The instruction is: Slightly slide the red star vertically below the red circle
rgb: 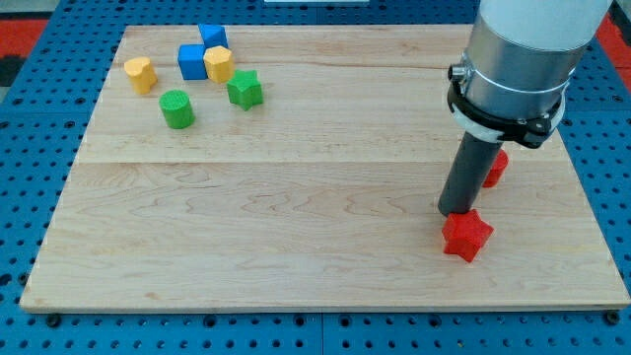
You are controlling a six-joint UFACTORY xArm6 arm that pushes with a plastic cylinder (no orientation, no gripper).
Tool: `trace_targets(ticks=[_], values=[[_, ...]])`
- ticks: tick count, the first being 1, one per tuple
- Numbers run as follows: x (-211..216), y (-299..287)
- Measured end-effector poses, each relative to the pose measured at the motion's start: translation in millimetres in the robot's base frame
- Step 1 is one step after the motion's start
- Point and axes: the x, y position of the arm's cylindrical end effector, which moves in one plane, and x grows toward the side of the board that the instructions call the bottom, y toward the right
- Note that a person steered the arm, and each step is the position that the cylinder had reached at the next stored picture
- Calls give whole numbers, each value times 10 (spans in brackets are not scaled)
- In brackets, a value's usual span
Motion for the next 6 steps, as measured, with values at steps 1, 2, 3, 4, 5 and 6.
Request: trace_targets(ticks=[1, 2, 3, 4, 5, 6], values=[[7, -597], [227, -113], [108, -36], [-335, -201], [-634, -621], [-1038, -267]])
